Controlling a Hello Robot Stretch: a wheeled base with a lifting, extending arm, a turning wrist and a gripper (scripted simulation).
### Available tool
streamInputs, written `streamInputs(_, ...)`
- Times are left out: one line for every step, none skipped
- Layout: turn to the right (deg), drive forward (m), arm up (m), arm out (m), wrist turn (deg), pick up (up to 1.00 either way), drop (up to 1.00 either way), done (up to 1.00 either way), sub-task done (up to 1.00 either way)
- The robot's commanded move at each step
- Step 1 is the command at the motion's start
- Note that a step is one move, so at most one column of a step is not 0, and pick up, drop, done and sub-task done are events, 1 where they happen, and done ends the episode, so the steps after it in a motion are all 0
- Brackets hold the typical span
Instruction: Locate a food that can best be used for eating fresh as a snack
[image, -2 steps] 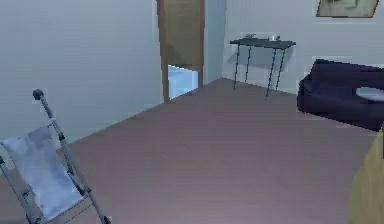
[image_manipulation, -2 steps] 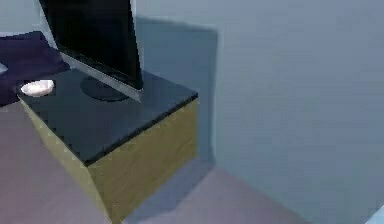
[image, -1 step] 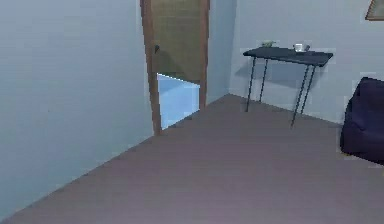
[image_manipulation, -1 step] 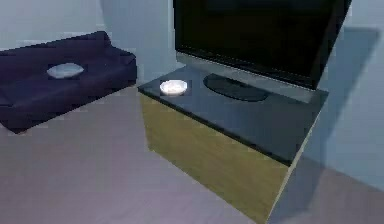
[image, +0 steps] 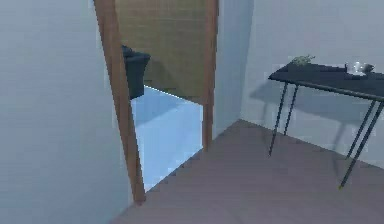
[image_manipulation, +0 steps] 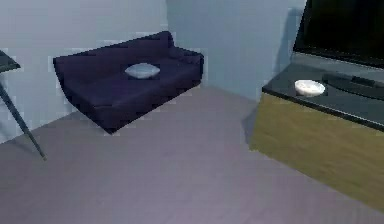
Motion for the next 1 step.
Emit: streamInputs(0.0, 1.00, 0.00, 0.00, 0.0, 0.00, 0.00, 0.00, 0.00)
